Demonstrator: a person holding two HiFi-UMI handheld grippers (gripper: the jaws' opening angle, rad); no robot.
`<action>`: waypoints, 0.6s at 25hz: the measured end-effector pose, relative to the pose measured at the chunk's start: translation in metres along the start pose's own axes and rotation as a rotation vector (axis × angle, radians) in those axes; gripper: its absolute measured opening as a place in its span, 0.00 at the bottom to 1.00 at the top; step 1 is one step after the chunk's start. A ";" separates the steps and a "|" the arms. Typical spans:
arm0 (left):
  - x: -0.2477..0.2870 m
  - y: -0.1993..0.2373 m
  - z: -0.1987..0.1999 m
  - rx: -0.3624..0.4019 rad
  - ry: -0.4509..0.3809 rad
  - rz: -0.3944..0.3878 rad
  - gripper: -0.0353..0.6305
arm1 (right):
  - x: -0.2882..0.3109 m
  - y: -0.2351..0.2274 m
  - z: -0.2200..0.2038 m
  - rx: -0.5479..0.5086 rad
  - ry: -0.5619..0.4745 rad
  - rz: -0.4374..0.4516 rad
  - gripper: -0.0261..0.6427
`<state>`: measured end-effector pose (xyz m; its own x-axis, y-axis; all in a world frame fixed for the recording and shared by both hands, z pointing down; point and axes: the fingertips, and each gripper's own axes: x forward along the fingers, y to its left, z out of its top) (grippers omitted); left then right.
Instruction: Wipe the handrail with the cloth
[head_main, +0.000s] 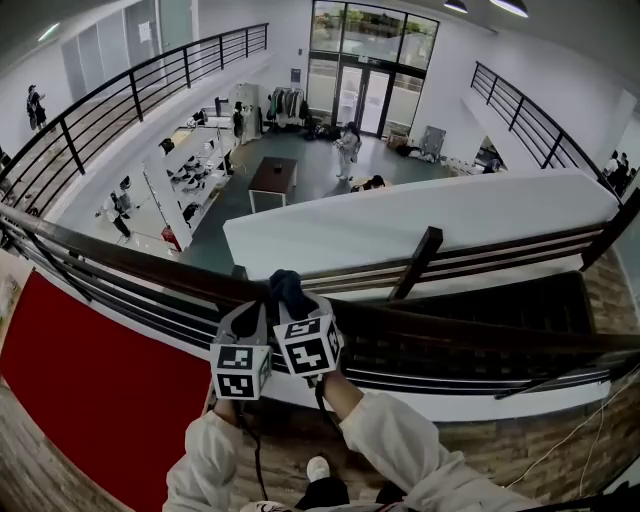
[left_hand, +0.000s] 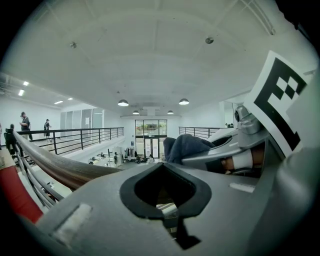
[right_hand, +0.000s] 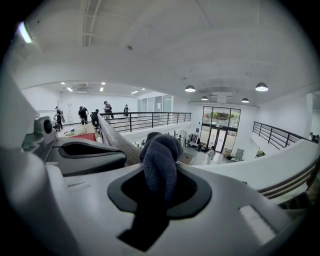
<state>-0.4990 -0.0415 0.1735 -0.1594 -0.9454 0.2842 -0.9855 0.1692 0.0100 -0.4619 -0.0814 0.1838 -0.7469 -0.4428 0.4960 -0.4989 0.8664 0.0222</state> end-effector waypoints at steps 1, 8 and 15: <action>0.002 -0.007 0.000 0.003 -0.002 -0.001 0.06 | -0.004 -0.007 -0.003 0.002 -0.002 -0.002 0.18; 0.010 -0.041 0.000 0.021 0.016 -0.001 0.06 | -0.028 -0.039 -0.020 0.019 -0.006 -0.014 0.18; 0.015 -0.076 -0.001 0.053 0.043 -0.040 0.06 | -0.052 -0.066 -0.034 0.043 -0.011 -0.041 0.18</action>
<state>-0.4263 -0.0679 0.1779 -0.1185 -0.9379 0.3259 -0.9929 0.1156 -0.0284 -0.3755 -0.1075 0.1858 -0.7301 -0.4802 0.4862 -0.5473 0.8369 0.0046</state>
